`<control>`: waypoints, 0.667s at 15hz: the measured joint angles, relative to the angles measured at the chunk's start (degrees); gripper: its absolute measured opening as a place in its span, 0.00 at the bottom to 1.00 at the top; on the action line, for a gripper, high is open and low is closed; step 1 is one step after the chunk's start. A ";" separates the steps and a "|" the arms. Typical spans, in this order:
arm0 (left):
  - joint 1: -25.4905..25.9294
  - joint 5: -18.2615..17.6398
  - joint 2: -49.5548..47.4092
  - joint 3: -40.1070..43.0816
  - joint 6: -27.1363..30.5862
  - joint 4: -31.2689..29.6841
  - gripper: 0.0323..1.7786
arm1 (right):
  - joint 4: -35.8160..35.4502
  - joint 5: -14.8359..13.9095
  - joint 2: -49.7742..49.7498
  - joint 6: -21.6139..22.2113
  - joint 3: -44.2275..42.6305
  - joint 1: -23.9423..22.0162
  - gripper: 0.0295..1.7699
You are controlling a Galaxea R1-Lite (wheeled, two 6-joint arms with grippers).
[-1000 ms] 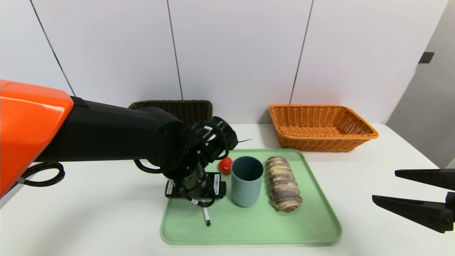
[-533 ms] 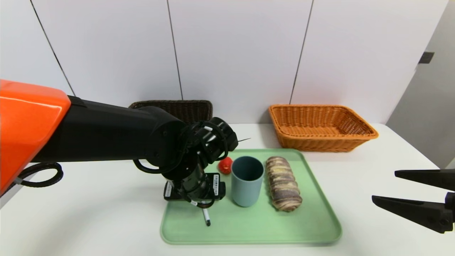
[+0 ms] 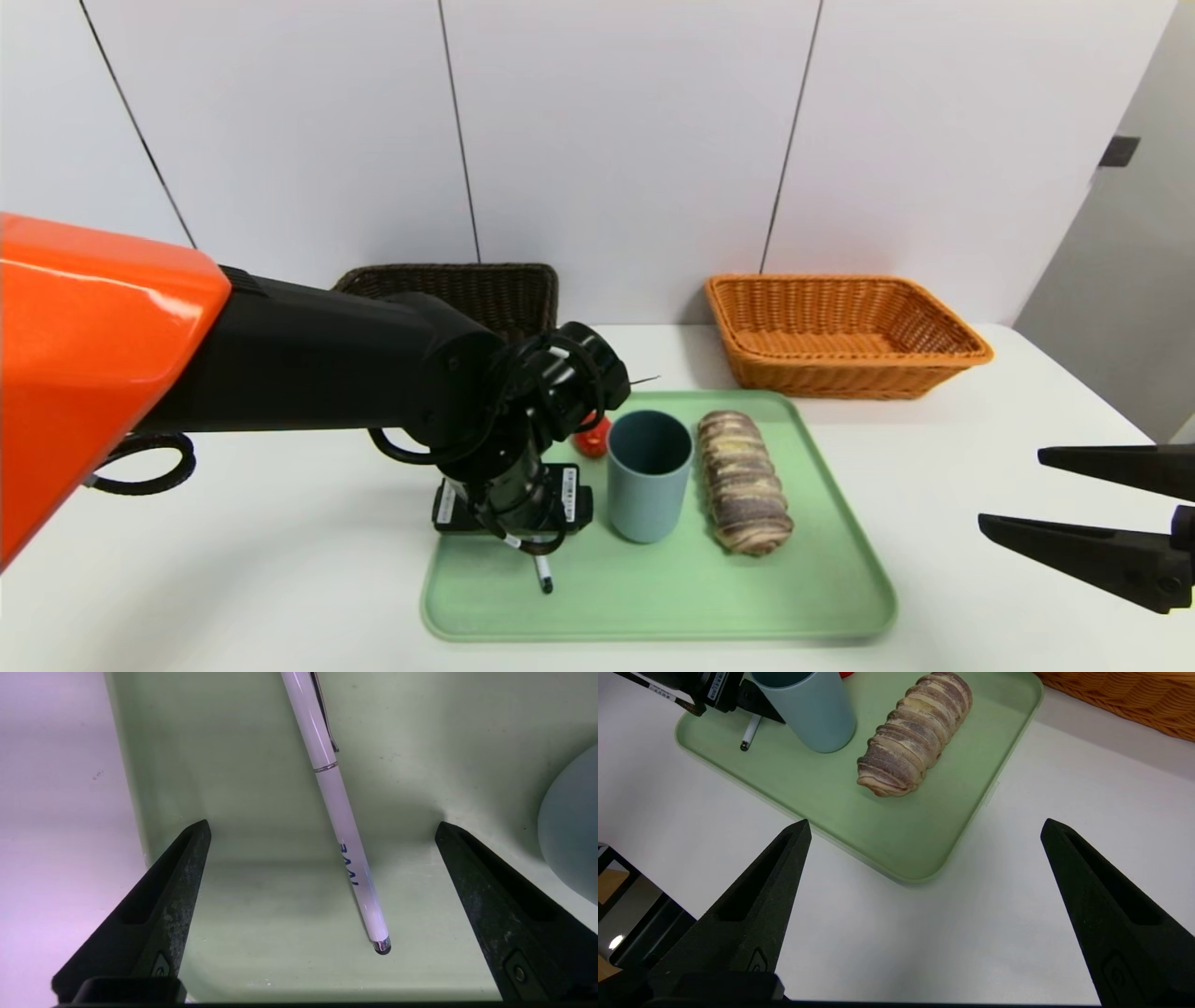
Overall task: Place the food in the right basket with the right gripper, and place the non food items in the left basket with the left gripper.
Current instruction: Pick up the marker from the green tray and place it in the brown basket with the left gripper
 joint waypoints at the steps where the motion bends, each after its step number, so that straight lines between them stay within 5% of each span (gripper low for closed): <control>1: 0.00 0.04 0.09 0.00 0.00 0.00 0.95 | 0.00 0.00 0.00 0.00 0.00 0.01 0.96; 4: 0.00 0.00 0.22 -0.05 -0.02 0.04 0.95 | -0.02 0.04 0.02 0.00 0.00 0.01 0.96; 10: 0.00 0.17 0.29 -0.28 0.11 0.09 0.50 | -0.09 0.04 0.02 0.00 0.00 0.01 0.96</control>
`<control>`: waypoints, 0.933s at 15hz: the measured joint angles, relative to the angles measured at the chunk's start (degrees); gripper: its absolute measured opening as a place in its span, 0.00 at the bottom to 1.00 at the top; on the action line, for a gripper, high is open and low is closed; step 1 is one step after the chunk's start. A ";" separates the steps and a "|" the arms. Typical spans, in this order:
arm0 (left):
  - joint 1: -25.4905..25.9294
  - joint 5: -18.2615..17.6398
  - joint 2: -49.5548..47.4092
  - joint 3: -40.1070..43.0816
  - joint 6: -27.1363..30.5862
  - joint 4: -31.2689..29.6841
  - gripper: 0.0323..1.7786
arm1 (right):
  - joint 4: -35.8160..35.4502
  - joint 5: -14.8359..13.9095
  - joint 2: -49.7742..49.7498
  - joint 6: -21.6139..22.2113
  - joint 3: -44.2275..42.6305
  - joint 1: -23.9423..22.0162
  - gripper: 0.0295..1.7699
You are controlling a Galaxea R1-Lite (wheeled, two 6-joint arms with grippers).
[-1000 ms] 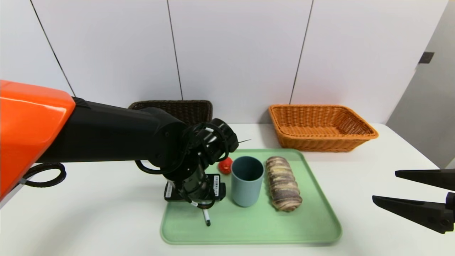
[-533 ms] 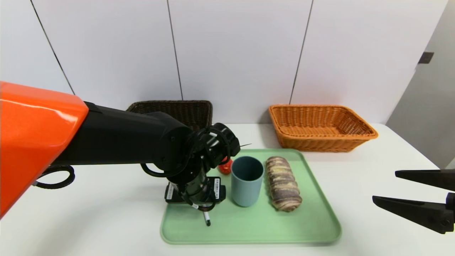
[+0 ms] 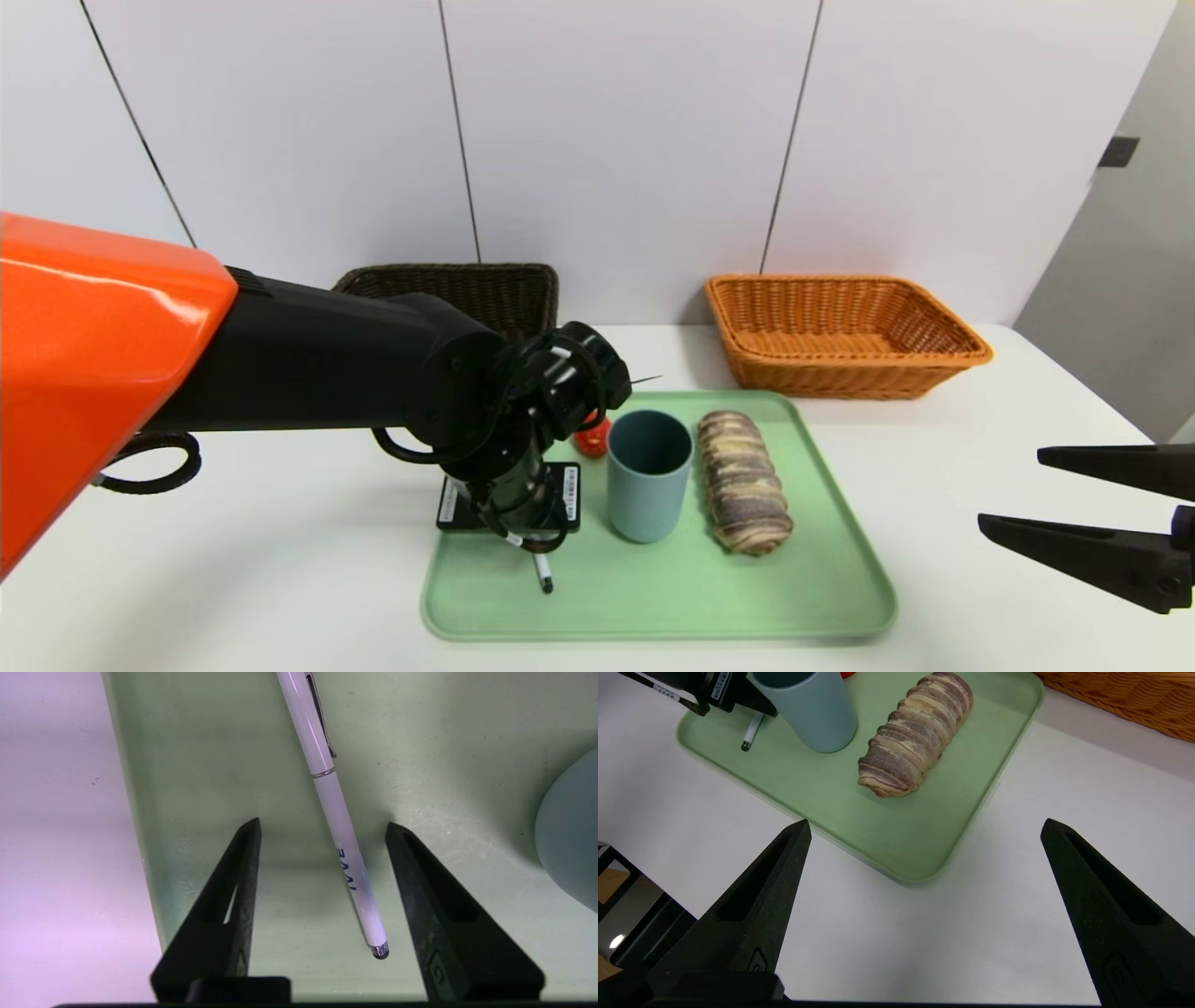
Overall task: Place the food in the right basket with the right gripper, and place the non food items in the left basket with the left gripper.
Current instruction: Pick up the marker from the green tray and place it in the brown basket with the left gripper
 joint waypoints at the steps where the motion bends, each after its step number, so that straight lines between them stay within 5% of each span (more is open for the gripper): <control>1: -0.02 0.00 0.00 -0.02 -0.02 0.00 0.44 | 0.02 0.00 0.00 0.00 0.00 0.00 0.96; 2: 0.00 0.00 0.00 -0.02 -0.02 0.00 0.37 | 0.02 0.05 -0.02 0.00 0.00 0.00 0.96; 3: 0.00 0.09 0.00 -0.02 -0.02 0.02 0.08 | 0.04 0.00 -0.02 0.00 0.00 0.00 0.96; 4: 0.02 0.00 -0.02 -0.10 -0.05 0.02 0.01 | 0.09 0.02 -0.05 0.00 0.00 0.00 0.96; 11: 0.52 0.90 -3.16 -0.07 1.40 0.24 0.01 | 0.13 0.00 -0.16 0.00 0.00 0.00 0.96; 14: 3.28 2.91 -8.37 -1.10 9.16 -0.16 0.01 | 0.26 0.00 -0.29 0.04 0.00 -0.01 0.96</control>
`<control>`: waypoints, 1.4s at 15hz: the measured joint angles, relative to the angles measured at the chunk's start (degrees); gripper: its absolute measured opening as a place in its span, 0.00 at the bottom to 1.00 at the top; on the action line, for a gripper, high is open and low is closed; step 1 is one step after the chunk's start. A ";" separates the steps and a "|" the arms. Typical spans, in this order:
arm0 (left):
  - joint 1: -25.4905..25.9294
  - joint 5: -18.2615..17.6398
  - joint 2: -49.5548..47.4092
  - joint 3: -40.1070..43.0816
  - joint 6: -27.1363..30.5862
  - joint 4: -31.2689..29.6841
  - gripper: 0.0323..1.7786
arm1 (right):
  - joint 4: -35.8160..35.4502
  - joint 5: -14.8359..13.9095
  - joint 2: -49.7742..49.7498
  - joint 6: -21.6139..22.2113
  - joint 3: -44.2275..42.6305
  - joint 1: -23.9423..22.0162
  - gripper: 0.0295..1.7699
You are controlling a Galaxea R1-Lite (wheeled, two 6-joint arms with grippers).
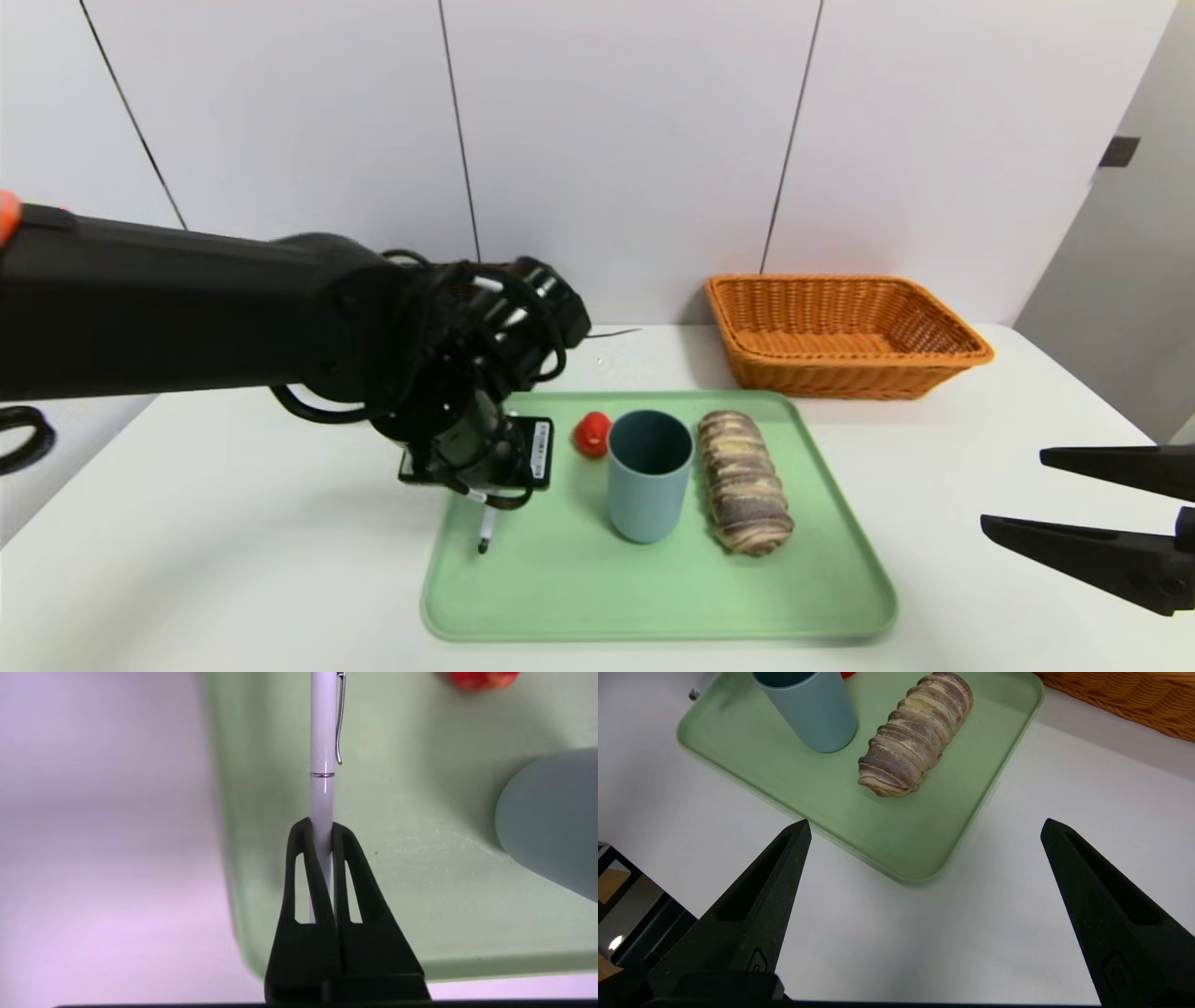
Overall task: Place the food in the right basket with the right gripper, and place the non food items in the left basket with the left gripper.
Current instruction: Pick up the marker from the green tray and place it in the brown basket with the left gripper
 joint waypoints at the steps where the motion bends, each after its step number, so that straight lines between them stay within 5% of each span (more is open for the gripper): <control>1: 1.54 0.23 -1.76 -1.12 3.39 -0.01 0.01 | 0.00 0.02 0.00 -0.02 0.00 0.00 0.96; 6: 8.59 -0.38 -7.80 -4.99 24.39 -0.52 0.01 | 0.00 0.00 -0.11 -0.04 0.00 0.00 0.96; 11: 18.58 -9.40 -8.51 -11.36 48.12 -1.50 0.01 | -0.11 0.00 -0.17 -0.04 0.00 0.01 0.96; 14: 22.69 -11.07 -6.97 -14.49 61.06 -1.72 0.01 | -0.34 0.02 -0.41 -0.04 -0.63 0.01 0.96; 21: 25.25 -11.04 -0.16 -20.48 67.61 -3.73 0.01 | -0.45 2.10 -1.50 -0.02 -2.34 0.09 0.96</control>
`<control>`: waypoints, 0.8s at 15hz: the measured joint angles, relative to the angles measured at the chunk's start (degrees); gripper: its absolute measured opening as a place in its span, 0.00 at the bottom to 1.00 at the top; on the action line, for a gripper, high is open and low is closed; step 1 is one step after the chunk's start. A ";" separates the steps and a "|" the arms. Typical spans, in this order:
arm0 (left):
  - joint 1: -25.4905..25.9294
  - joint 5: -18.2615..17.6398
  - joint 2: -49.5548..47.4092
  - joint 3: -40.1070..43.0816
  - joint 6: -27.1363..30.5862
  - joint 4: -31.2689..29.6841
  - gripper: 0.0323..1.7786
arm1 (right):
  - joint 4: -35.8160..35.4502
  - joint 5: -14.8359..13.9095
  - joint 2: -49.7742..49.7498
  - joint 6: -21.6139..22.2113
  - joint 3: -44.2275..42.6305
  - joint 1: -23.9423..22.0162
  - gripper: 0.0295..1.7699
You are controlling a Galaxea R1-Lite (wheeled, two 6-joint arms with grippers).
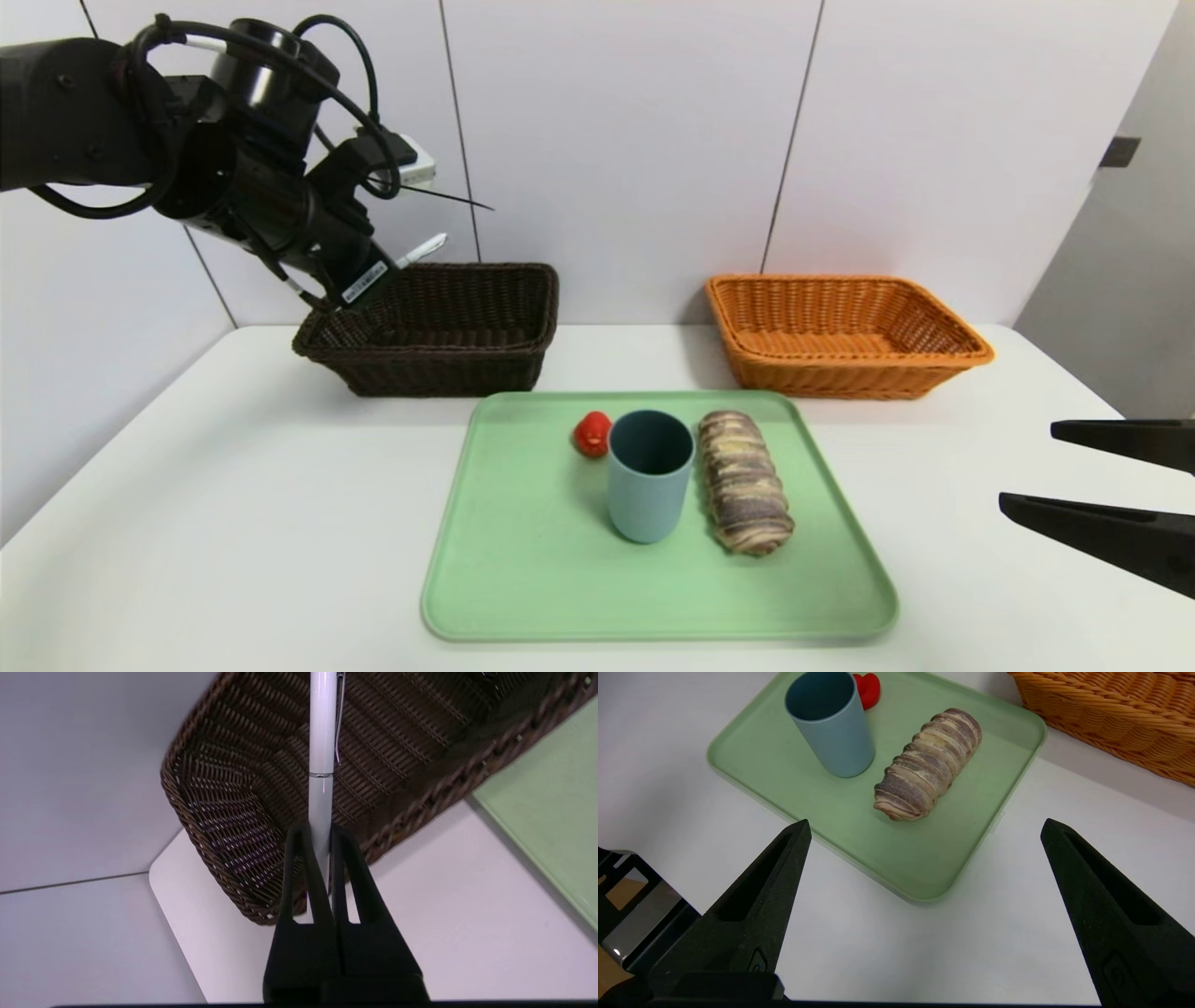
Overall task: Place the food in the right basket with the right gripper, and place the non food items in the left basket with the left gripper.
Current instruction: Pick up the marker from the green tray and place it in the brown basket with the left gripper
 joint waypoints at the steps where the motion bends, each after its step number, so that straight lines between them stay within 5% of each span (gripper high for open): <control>1: 0.15 -0.04 1.04 -0.60 0.79 -1.45 0.01 | 0.06 0.02 -0.13 0.00 -0.05 0.00 0.96; 8: 1.96 0.09 7.63 -1.88 15.84 -8.73 0.01 | 0.72 -0.11 -0.71 -0.01 0.06 0.00 0.96; 12: 2.90 0.13 10.39 -2.28 18.58 -9.03 0.01 | 0.72 -0.34 -1.16 -0.01 0.56 -0.13 0.96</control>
